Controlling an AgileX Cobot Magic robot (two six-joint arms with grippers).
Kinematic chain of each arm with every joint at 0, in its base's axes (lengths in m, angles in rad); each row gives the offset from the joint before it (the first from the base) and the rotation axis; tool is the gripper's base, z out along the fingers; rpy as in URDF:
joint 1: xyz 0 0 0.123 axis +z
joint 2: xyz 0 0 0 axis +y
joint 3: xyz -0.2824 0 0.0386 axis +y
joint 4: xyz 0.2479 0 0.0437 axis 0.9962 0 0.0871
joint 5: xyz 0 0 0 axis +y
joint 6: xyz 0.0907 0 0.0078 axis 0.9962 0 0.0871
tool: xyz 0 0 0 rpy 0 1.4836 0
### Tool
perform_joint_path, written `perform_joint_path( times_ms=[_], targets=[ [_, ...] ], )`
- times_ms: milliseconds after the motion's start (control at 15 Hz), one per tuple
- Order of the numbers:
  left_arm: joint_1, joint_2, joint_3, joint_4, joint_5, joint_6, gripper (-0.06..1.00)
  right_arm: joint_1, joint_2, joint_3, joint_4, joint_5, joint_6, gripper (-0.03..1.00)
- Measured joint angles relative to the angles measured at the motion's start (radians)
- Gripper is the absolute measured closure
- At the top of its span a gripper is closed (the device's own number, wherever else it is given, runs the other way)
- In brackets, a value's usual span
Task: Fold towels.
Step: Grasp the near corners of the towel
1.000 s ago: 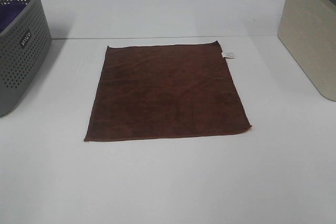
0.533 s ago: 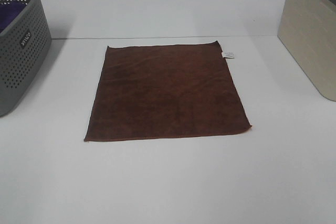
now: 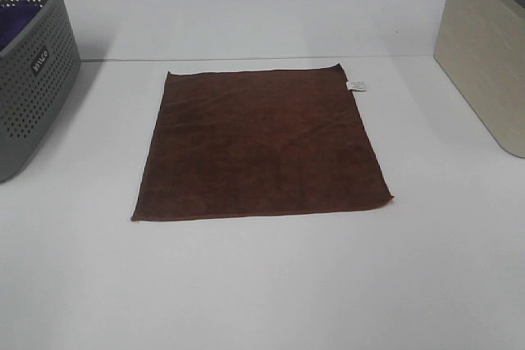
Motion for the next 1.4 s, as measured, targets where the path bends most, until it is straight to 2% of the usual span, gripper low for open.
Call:
perform_joint_path(
  times_ms=[1067,1133,1200,1400],
  targets=[
    [0.0,0.0,-0.002,-0.008,-0.001,0.0,0.22,0.0,0.008,0.0,0.008,-0.001,0.003,0.14],
    [0.0,0.0,-0.013,-0.013,-0.027,0.0,0.22,0.0,0.036,-0.004,0.008,-0.017,0.022,0.14],
    [0.0,0.0,-0.024,-0.029,-0.103,-0.001,0.22,0.0,0.074,-0.014,0.008,-0.059,0.042,0.14],
    [0.0,0.09,-0.015,-0.065,-0.301,-0.028,0.22,0.0,0.258,-0.027,0.017,-0.251,0.107,0.14]
  ],
)
